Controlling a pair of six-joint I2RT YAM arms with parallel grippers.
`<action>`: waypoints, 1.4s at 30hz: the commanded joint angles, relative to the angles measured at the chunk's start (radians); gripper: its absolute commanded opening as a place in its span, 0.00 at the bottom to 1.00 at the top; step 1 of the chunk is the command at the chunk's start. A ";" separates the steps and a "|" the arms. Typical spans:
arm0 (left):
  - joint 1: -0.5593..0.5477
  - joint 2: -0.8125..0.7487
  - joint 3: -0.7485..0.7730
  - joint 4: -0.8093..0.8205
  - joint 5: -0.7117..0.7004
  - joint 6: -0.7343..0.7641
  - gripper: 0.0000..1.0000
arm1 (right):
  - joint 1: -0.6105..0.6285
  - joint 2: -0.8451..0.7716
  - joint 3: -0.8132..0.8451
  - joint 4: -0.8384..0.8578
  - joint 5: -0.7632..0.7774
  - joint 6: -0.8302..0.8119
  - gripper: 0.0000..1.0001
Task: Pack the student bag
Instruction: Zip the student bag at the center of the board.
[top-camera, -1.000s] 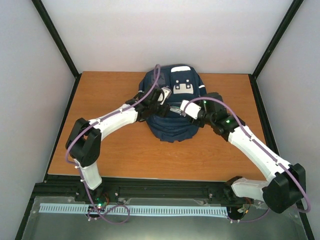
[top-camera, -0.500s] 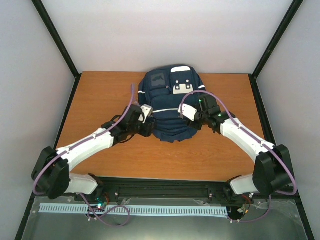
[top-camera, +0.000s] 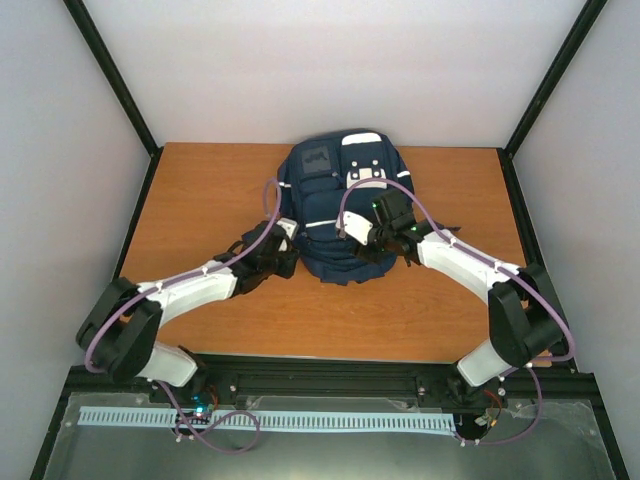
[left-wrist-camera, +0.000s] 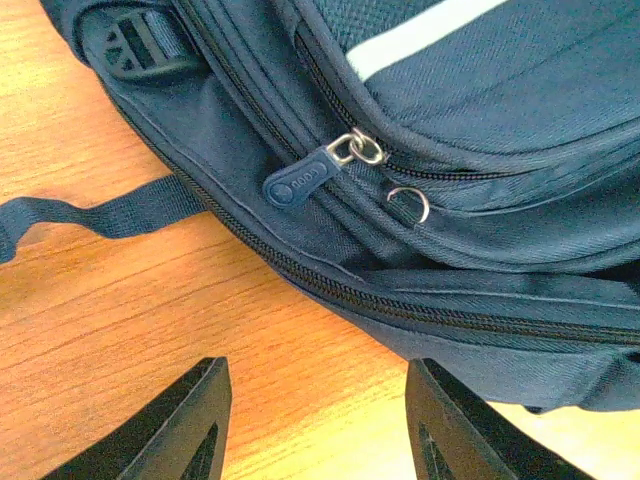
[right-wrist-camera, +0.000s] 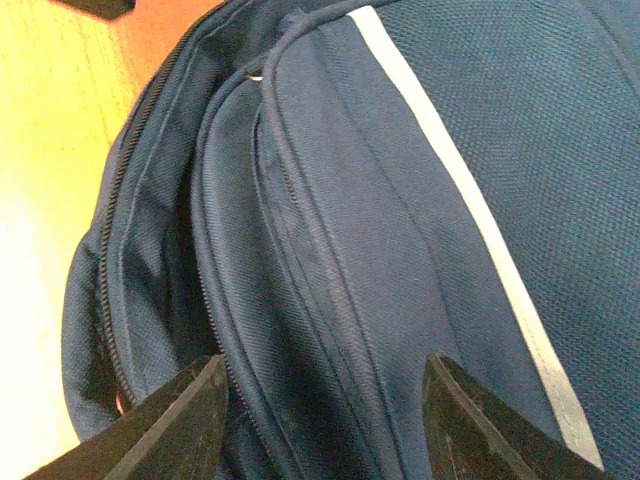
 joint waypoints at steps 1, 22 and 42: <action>0.010 0.085 0.100 0.038 0.001 0.095 0.49 | 0.001 -0.011 0.009 0.032 0.029 0.054 0.54; 0.140 0.363 0.373 -0.180 0.301 0.430 0.49 | 0.000 -0.062 -0.034 0.011 -0.014 0.067 0.53; 0.145 0.352 0.396 -0.280 0.359 0.434 0.01 | -0.003 -0.053 -0.035 0.010 -0.010 0.065 0.51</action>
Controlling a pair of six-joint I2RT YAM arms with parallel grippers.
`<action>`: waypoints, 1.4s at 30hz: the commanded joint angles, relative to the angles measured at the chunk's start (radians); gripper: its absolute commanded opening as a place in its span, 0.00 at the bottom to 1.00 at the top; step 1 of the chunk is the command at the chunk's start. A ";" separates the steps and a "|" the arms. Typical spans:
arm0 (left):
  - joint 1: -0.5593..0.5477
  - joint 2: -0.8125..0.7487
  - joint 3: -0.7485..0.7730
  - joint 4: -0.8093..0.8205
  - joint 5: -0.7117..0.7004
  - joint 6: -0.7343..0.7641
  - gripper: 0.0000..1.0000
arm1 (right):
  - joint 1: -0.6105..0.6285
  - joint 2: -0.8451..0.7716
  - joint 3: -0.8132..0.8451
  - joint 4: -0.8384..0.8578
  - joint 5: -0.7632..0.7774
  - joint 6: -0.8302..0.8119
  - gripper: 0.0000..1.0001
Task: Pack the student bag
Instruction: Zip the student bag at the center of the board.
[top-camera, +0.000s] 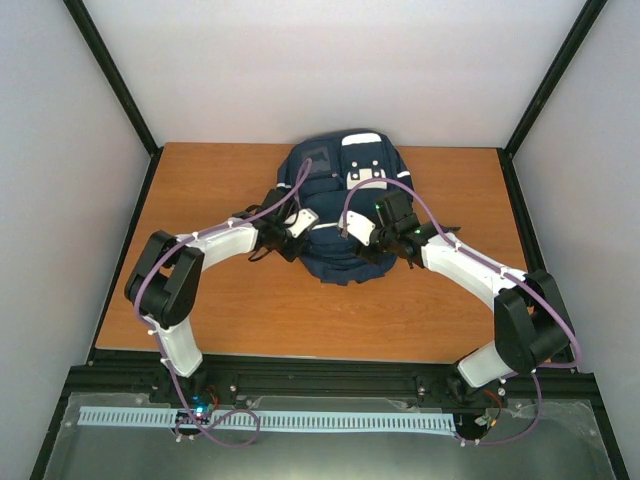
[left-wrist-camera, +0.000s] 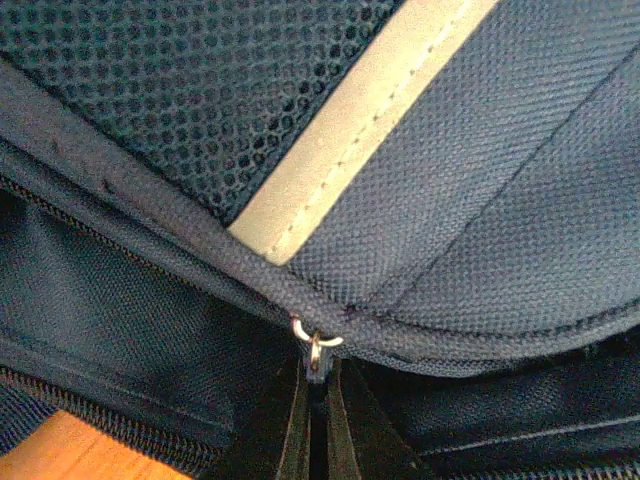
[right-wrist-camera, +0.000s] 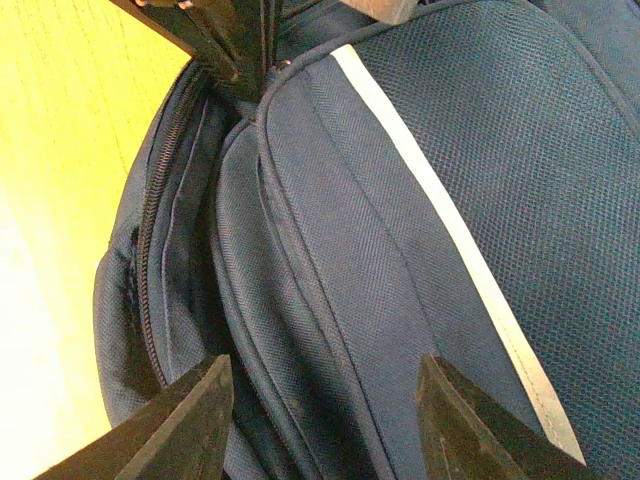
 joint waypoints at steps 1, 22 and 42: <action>0.010 -0.061 -0.004 -0.019 0.030 -0.040 0.01 | -0.002 -0.008 -0.008 0.006 -0.004 0.012 0.51; -0.080 -0.135 0.011 -0.259 0.309 -0.254 0.01 | -0.026 0.138 0.032 0.041 0.015 0.038 0.41; -0.180 0.095 0.266 -0.174 0.455 -0.589 0.01 | -0.026 0.111 0.030 0.003 -0.003 0.040 0.34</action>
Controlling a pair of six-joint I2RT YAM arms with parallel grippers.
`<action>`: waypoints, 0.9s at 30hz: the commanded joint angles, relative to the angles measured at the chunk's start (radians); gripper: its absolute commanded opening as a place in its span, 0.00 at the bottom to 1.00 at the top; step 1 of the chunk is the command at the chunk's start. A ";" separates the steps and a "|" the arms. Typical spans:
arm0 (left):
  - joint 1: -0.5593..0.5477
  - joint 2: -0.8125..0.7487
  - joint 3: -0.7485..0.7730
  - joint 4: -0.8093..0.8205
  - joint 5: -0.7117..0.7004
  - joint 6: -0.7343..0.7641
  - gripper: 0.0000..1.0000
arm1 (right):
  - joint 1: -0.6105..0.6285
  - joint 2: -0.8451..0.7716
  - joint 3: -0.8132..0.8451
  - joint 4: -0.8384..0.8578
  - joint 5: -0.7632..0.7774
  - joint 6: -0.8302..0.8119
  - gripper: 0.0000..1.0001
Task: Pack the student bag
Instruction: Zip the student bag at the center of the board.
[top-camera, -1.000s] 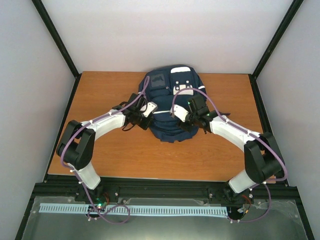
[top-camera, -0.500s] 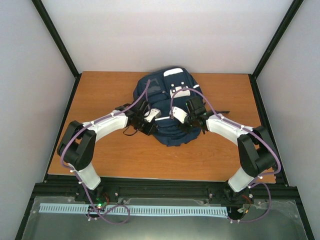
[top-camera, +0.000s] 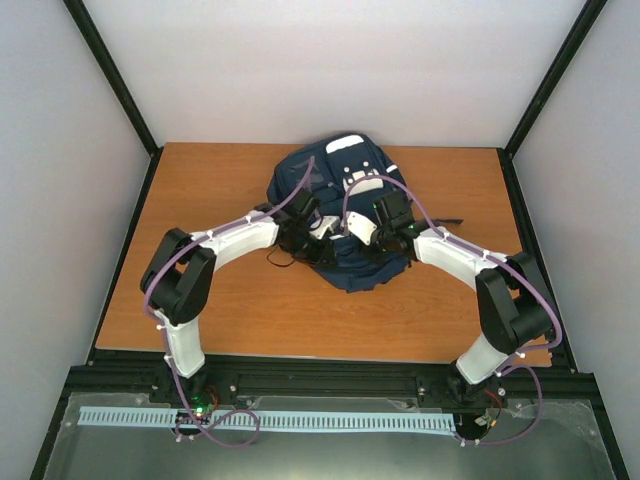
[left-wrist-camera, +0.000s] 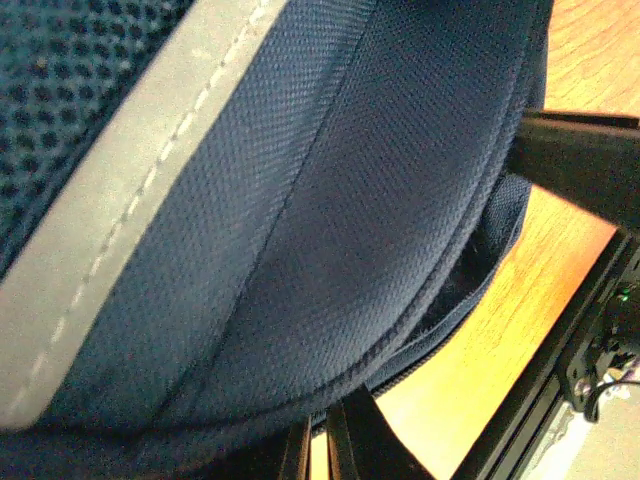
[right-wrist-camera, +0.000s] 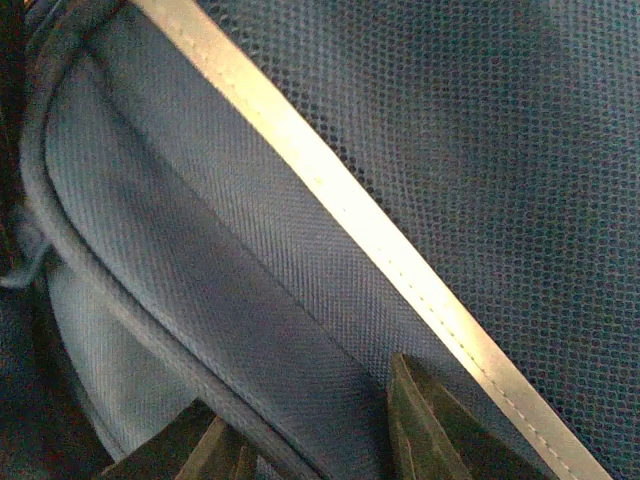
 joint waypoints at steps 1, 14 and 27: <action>-0.068 0.060 0.105 0.072 0.085 -0.146 0.01 | 0.005 -0.022 0.013 -0.012 -0.027 0.012 0.34; -0.183 0.032 0.051 0.352 -0.026 -0.372 0.01 | -0.070 -0.316 -0.063 -0.179 -0.036 -0.019 0.41; -0.183 0.035 0.049 0.372 0.015 -0.349 0.24 | -0.070 -0.462 -0.195 -0.244 0.064 -0.003 0.43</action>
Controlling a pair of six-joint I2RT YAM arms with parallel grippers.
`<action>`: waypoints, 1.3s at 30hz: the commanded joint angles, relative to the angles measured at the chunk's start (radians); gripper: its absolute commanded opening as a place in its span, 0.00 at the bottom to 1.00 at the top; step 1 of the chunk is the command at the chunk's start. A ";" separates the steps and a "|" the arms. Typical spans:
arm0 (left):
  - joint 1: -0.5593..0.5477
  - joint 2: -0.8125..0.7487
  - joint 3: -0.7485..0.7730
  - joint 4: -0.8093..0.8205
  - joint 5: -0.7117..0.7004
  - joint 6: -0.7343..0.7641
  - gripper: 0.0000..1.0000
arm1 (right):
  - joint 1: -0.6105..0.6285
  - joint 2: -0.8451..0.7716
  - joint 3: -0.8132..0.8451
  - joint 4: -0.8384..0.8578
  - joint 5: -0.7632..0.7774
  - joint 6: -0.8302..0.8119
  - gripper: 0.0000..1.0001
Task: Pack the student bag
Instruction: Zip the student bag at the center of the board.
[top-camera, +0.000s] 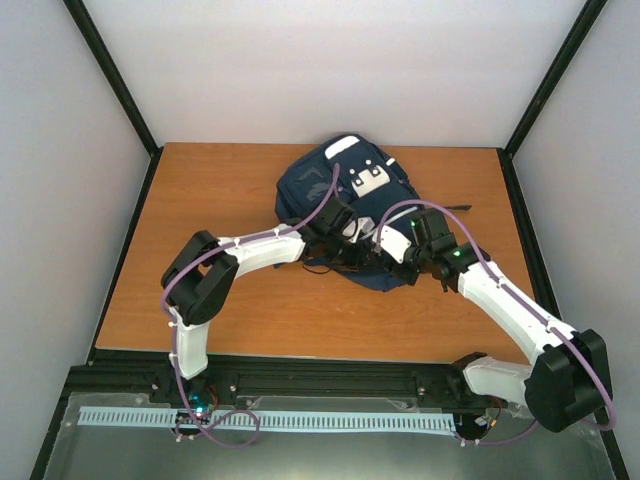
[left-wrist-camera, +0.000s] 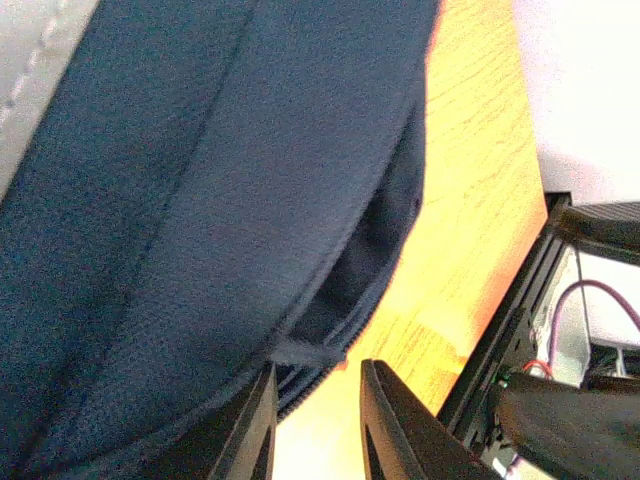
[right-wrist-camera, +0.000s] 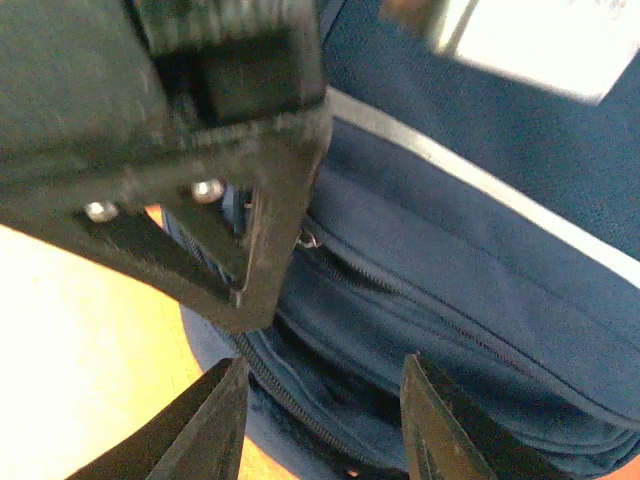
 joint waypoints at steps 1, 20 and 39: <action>-0.005 -0.096 -0.022 0.033 0.012 0.042 0.27 | 0.002 -0.014 -0.026 -0.020 0.025 0.021 0.43; 0.001 -0.339 -0.224 -0.079 -0.243 0.094 0.37 | 0.026 0.132 0.073 -0.036 -0.070 0.098 0.49; 0.003 -0.364 -0.289 -0.018 -0.332 -0.003 0.37 | 0.041 0.265 0.099 -0.013 -0.075 0.162 0.37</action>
